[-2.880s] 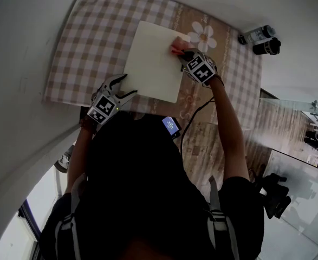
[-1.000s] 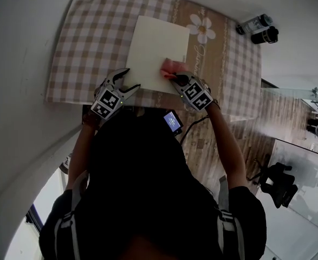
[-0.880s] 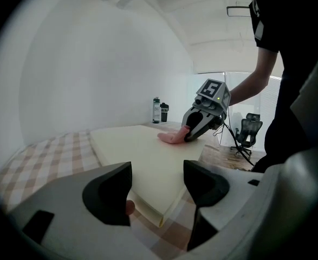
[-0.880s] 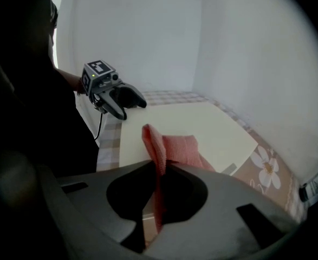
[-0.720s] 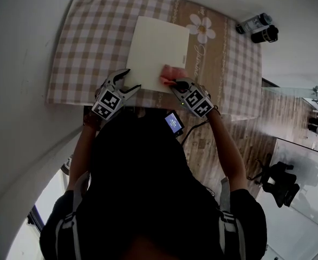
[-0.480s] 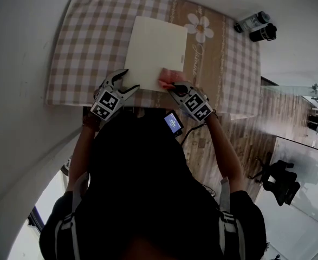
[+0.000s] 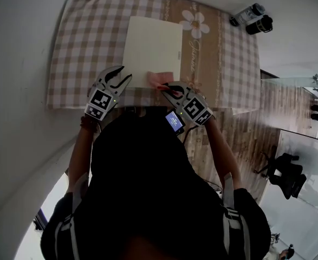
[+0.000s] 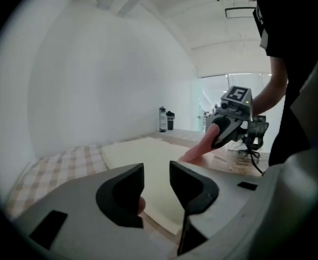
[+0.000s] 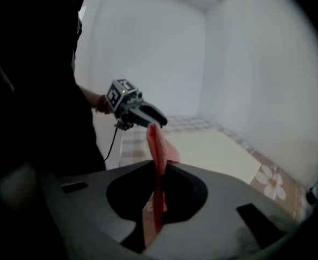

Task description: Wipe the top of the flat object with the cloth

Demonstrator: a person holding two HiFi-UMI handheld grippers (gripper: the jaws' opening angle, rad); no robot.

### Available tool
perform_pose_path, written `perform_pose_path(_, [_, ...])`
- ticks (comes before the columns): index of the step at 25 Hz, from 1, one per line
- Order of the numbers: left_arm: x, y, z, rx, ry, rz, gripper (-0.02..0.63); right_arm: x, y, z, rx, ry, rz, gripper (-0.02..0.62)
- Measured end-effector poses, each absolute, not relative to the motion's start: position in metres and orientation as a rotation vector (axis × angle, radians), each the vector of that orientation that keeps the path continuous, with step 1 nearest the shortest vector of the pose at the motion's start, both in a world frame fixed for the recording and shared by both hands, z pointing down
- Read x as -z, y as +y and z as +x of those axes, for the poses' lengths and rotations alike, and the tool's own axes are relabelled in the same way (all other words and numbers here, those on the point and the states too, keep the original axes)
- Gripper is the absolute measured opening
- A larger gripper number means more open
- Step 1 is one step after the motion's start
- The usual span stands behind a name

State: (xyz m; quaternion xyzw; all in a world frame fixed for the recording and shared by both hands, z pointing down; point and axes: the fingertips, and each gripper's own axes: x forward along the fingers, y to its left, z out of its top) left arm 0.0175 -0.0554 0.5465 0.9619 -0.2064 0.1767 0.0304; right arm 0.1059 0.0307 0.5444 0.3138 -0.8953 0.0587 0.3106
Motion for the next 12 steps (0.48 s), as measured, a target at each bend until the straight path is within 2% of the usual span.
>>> perform_pose_path(2, [-0.522,-0.078,0.014,-0.44,-0.802,2.972,0.091,-0.512,0.002,0.104,-0.092,-2.429,1.005,0.018])
perform_pose_path(5, [-0.49,-0.094,0.005,-0.293,-1.032,2.95,0.02,-0.471,-0.023,0.103,-0.013,-2.499,1.254,0.018])
perform_pose_path(8, [-0.473,-0.109,0.001,-0.195,-1.17,2.914,-0.006,-0.446,-0.049,0.105,0.039,-2.54,1.459,0.018])
perform_pose_path(12, [-0.468,-0.115,-0.002,-0.143,-1.272,2.864,-0.006,-0.434,-0.068,0.104,0.038,-2.551,1.688,0.017])
